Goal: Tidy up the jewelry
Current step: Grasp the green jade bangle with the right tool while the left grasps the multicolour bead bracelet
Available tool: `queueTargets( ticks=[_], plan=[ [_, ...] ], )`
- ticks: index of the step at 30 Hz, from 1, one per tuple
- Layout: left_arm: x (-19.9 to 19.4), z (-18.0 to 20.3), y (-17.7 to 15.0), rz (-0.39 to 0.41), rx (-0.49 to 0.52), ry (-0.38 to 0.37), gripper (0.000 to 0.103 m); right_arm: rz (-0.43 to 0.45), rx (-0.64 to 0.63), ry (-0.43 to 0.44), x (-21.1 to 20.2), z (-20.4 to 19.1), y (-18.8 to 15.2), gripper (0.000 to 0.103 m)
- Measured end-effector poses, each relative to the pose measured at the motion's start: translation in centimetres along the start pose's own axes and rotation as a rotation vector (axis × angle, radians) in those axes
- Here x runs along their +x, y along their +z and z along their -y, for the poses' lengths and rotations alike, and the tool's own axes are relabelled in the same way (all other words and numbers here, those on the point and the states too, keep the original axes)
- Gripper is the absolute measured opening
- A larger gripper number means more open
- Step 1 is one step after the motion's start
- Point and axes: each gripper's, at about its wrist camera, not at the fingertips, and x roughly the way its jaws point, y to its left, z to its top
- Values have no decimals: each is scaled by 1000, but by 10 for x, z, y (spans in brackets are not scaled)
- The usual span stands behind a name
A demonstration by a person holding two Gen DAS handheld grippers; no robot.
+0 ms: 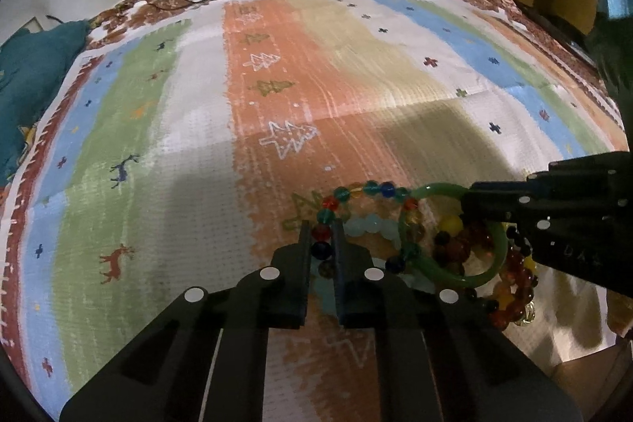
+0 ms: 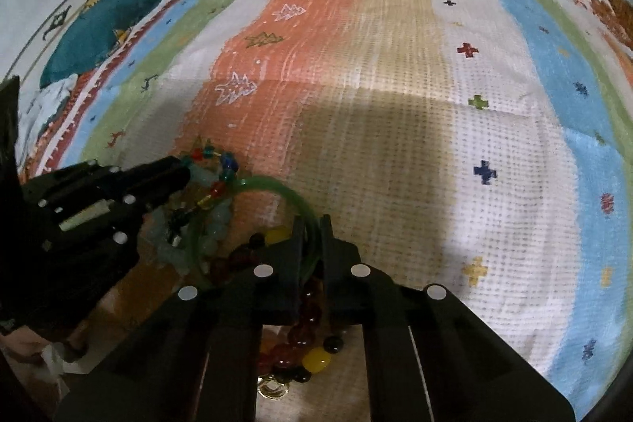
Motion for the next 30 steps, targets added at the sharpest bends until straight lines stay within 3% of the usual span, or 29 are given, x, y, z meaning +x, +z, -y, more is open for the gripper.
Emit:
queueTargets(
  ticks=[30],
  plan=[
    [-88,11,1,118,-36,-14,9,85,-26,-54,-63,-12,-18,8]
  ],
)
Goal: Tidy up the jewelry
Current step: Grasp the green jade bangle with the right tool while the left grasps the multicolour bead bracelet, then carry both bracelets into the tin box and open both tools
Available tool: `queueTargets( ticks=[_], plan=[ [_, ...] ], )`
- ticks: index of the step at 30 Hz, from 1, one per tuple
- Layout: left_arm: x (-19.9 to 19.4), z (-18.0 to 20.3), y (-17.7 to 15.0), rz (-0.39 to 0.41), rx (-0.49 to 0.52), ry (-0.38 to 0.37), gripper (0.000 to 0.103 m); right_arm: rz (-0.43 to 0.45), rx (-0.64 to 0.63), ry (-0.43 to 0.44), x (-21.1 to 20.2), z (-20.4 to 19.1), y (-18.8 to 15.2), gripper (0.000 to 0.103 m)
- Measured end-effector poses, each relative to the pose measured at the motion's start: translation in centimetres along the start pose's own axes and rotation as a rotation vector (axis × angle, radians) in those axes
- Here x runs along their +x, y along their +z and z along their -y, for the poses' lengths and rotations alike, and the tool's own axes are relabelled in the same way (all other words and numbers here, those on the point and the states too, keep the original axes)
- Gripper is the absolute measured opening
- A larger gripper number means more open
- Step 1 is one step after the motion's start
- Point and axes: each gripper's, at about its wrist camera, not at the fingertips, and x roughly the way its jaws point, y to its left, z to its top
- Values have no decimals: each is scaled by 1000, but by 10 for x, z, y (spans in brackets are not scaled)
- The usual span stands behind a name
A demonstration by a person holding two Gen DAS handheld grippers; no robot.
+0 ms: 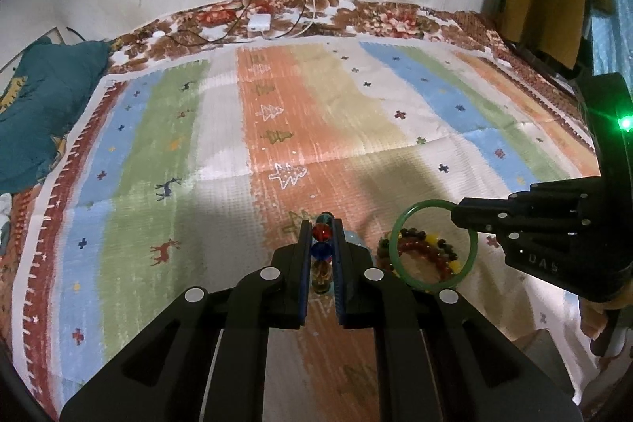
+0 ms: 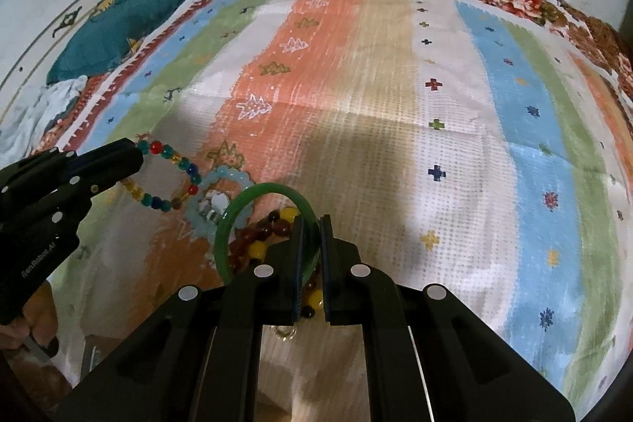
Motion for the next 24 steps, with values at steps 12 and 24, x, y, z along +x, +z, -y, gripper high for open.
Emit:
queueTargets(
  ticks=[12,24],
  plan=[
    [-27,6,-10,30,-15,13,9,50,-21,-11,-37,-8,-11,8],
    [-55,18,-22,57,-41,-19,9,95,-32,3,-66,-16,-25,8]
  ],
)
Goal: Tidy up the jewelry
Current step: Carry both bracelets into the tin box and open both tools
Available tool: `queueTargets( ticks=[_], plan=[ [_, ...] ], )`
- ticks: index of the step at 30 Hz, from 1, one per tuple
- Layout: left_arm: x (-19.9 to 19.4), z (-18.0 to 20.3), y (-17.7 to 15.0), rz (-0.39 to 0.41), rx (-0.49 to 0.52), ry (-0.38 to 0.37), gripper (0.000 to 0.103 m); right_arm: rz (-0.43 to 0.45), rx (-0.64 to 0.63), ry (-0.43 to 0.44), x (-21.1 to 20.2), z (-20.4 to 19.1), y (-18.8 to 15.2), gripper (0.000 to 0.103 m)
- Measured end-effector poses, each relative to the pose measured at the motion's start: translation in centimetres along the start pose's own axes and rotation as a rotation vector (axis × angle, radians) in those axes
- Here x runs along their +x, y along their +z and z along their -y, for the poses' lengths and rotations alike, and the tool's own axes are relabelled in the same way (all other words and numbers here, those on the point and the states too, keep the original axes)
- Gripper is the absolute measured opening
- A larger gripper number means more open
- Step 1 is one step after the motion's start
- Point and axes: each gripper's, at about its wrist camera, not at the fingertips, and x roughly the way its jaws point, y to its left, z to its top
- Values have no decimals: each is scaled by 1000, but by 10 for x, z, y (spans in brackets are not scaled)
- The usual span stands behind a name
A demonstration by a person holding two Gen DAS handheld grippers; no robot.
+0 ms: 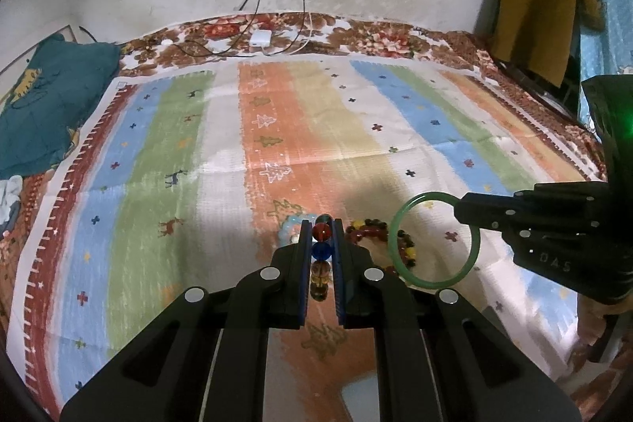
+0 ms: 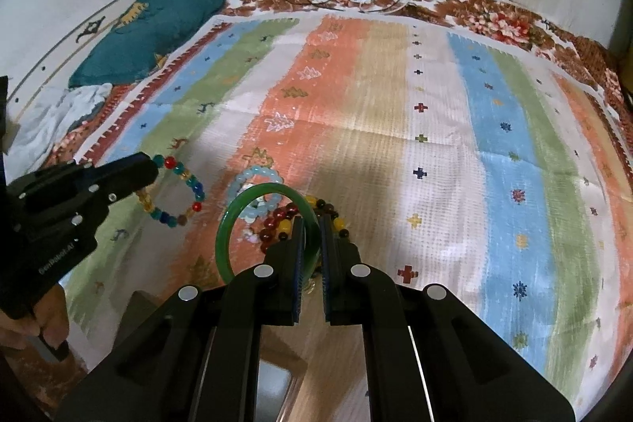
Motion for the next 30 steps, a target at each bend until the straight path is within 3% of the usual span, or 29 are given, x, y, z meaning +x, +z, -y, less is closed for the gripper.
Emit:
queueTargets(
  ticks=[19,30],
  plan=[
    [-58,15,-20,68,-17,-61,9,39,-26,24,-42,-10,-27,8],
    [-71,24,-37,62,-1,-78,9,43,-41,37,-59,-16,-47,9]
  ],
)
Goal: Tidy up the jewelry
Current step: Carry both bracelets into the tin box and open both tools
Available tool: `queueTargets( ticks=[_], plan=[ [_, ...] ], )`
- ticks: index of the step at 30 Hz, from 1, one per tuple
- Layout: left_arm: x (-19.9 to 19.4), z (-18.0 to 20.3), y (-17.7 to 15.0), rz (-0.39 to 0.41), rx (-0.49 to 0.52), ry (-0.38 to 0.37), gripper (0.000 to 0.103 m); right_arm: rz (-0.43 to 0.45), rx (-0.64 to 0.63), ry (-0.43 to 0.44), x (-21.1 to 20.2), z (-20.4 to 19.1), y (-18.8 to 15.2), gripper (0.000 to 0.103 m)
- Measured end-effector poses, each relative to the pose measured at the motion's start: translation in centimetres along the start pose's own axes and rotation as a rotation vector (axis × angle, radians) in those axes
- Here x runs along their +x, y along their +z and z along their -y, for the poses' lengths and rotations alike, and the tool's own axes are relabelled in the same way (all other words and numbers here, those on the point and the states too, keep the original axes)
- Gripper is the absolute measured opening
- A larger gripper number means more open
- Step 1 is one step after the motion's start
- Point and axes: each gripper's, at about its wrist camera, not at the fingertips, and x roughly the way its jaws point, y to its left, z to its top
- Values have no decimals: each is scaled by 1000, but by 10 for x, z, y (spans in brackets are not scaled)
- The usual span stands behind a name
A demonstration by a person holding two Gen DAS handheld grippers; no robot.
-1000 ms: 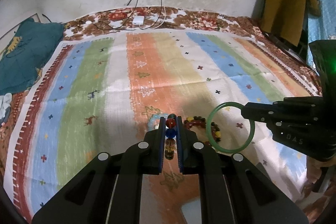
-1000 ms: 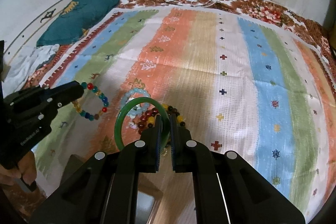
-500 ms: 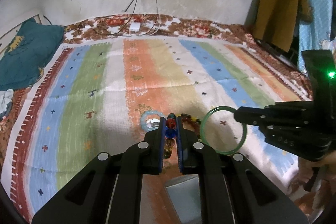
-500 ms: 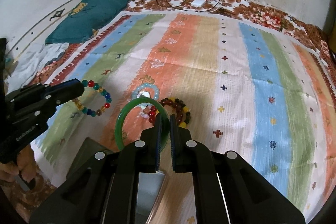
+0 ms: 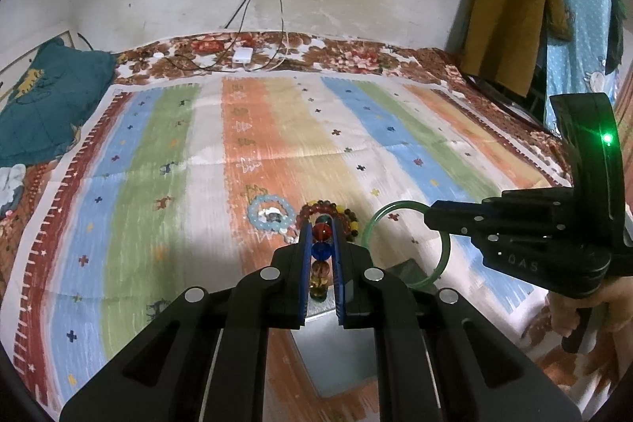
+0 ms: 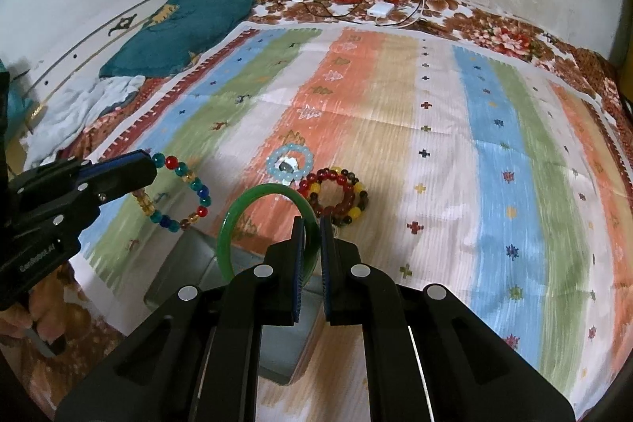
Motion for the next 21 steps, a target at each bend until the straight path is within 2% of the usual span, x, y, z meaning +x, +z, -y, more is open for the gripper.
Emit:
queueTargets(
  ticks=[9,21],
  plan=[
    [-12,7,-10,23,3,-22,9,-5,-3,3,-7,-4,-13,9],
    [-10,15,-22,-17,8,-32,9,-24,-20,18,-7,-12,-21,9]
  ],
)
